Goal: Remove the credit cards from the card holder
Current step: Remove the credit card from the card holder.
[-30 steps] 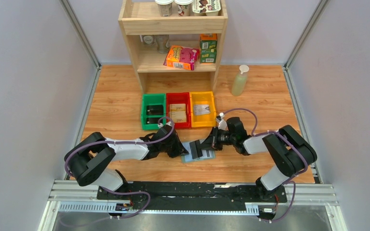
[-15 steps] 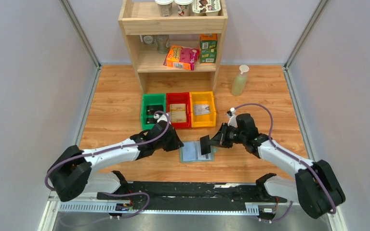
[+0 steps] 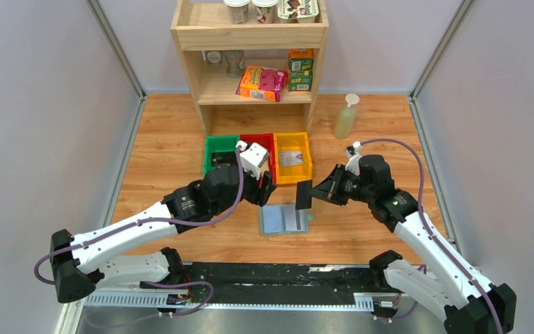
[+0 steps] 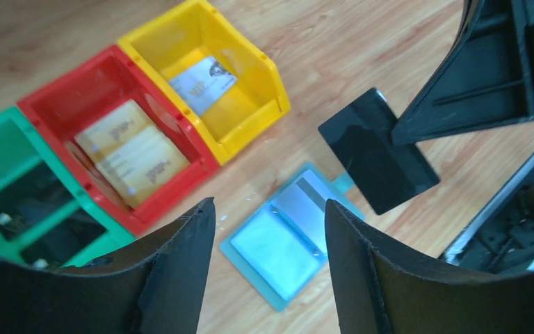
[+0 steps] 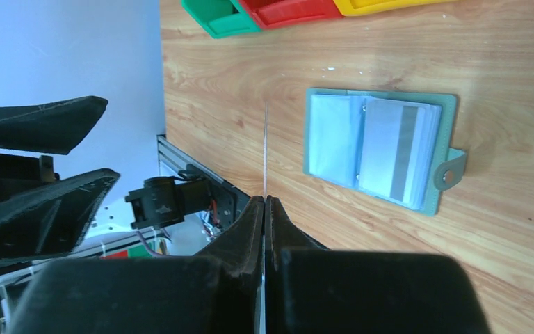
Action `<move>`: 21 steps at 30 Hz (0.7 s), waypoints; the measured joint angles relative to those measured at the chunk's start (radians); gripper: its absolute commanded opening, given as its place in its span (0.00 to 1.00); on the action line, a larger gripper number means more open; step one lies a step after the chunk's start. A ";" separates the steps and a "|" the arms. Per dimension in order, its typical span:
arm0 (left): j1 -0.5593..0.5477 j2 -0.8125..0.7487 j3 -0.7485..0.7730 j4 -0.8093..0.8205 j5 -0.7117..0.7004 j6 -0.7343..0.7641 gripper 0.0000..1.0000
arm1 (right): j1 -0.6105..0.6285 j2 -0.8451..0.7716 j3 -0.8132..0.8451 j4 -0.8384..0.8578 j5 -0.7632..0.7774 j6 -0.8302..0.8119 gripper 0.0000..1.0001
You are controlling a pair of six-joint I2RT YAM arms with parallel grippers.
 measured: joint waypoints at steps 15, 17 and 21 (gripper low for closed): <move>-0.032 -0.012 -0.040 0.033 -0.053 0.336 0.96 | 0.000 -0.002 0.068 -0.043 0.002 0.163 0.00; -0.051 -0.016 -0.066 0.074 -0.045 0.386 0.95 | 0.000 0.007 0.068 -0.040 -0.001 0.185 0.00; -0.081 -0.035 -0.128 0.133 -0.015 0.490 0.95 | 0.000 0.042 0.075 -0.036 -0.004 0.204 0.00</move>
